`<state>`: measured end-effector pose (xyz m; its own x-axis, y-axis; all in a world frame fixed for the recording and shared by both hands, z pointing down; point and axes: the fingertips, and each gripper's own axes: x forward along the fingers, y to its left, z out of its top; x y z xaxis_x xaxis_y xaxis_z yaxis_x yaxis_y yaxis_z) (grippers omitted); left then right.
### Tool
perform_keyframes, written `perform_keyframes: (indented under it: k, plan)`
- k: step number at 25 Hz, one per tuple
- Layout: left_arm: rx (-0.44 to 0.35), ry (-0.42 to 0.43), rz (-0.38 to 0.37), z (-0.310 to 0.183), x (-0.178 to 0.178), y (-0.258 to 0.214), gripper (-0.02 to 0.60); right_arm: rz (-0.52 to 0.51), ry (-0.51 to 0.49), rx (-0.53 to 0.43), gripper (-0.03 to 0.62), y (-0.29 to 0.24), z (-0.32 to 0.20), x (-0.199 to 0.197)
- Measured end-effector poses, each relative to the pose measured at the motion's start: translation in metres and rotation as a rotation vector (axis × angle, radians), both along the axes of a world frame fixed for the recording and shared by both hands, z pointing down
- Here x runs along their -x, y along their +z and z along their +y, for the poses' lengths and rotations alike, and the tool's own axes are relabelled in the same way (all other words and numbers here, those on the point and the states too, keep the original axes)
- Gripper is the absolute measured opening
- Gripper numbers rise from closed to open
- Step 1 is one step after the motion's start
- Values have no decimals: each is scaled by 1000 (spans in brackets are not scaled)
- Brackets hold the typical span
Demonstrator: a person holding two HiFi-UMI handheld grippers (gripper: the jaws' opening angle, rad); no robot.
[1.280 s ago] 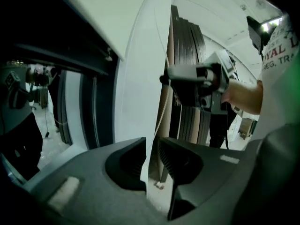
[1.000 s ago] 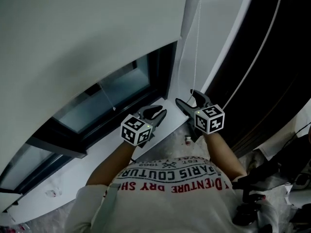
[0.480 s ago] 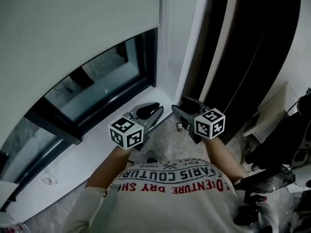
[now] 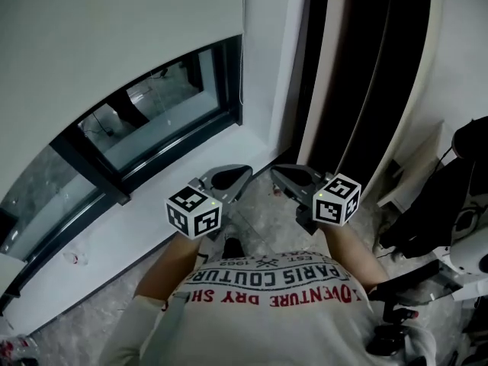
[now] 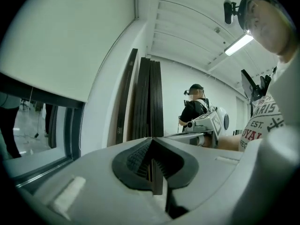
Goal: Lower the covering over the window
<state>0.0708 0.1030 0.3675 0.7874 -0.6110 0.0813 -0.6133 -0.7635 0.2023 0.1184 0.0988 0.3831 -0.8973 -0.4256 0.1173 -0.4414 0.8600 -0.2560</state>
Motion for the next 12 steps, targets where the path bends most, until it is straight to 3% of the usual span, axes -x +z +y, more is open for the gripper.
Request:
perform_keyframes:
  k: [12]
  plan:
    - [-26,-10,-36,59,-16,-9,3,-6,-33,-15,6,1,61,-10]
